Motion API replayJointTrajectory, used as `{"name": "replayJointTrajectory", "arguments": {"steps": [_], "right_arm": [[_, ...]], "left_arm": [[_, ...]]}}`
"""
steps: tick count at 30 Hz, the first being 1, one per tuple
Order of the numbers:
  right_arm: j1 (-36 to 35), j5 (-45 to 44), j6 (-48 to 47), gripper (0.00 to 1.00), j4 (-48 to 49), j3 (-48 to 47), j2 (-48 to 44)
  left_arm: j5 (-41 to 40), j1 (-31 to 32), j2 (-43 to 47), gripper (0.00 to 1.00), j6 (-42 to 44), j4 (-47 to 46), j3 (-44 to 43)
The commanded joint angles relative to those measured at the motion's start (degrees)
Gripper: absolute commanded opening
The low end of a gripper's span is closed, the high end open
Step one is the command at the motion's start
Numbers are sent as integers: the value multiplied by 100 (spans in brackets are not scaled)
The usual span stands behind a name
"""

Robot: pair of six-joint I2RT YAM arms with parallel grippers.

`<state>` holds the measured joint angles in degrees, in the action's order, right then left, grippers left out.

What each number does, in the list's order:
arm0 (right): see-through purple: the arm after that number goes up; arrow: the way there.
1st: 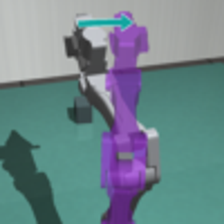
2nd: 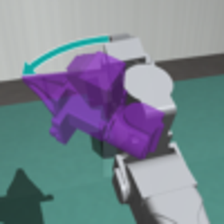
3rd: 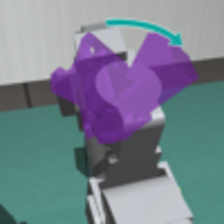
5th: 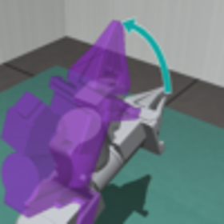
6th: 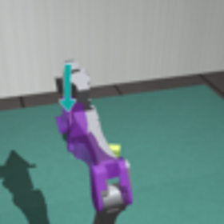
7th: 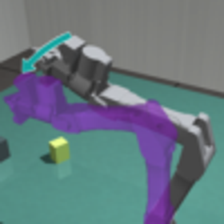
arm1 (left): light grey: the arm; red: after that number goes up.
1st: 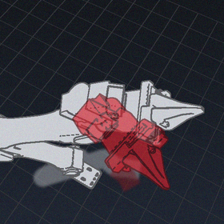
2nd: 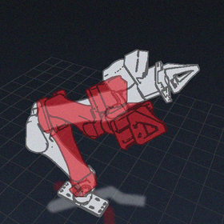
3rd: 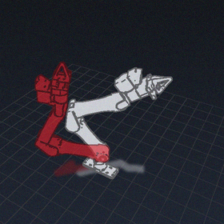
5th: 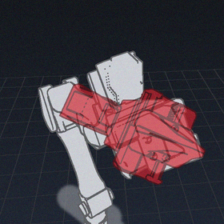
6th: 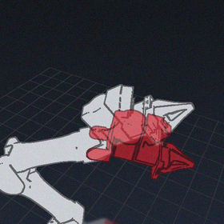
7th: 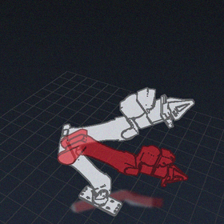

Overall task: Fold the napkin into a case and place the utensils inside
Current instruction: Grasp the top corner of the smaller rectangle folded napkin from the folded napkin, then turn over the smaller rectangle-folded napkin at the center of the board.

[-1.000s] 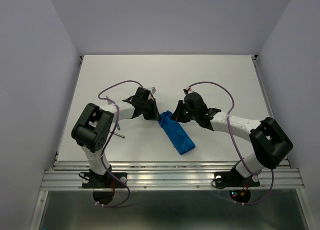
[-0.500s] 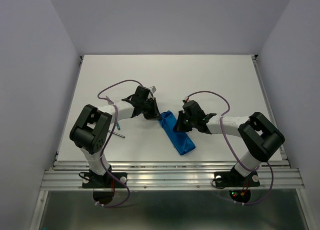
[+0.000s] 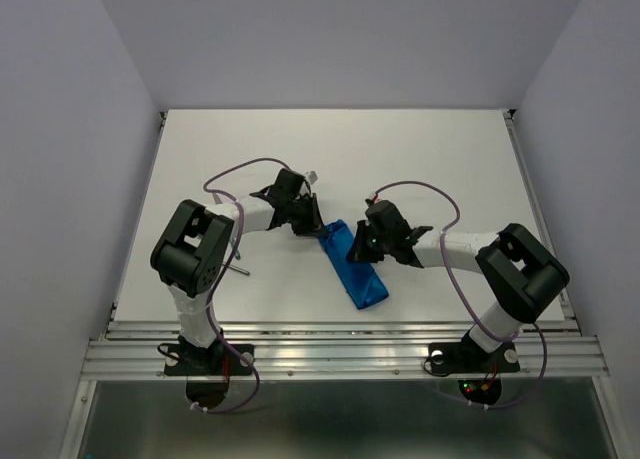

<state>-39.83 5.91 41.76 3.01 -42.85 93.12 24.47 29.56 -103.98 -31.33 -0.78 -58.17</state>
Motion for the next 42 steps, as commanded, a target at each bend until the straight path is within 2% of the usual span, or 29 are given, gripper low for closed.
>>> {"name": "replayJointTrajectory", "arguments": {"steps": [1,8,14,16,17,23,26,28,35,36,42], "right_arm": [[-42,-169,-133,8,42,14,92],[-42,-283,-185,7,-203,-153,162],[-42,-556,-414,9,-827,-399,-320],[-42,-730,-528,10,-1047,-505,-574],[-94,-1036,-755,14,-1587,-714,-941],[-481,-1513,-967,21,-2163,-988,-1217],[-857,-1846,-1064,33,-2444,-1164,-1174],[-1165,-2180,-1099,36,-2628,-1278,-1121],[-1825,-2946,-1284,42,-2999,-1770,-507],[-1957,-2999,-1328,45,-3016,-1814,-340],[-2195,-3272,-1477,49,-3113,-2078,162]], "left_arm": [[207,50,-130,1,66,-133,-177],[32,111,-368,1,-198,-151,-151],[-206,164,-140,1,-224,112,-317],[-197,173,202,4,-294,209,-318],[-554,173,743,11,-199,819,-579],[-838,146,1029,18,-57,1368,-924],[-856,76,1178,19,-31,1510,-1003],[-900,32,1310,20,4,1563,-1012],[-1005,-451,1802,20,136,1616,-775],[-997,-590,1855,20,127,1572,-661],[-909,-890,2101,20,154,1493,-327]]}}
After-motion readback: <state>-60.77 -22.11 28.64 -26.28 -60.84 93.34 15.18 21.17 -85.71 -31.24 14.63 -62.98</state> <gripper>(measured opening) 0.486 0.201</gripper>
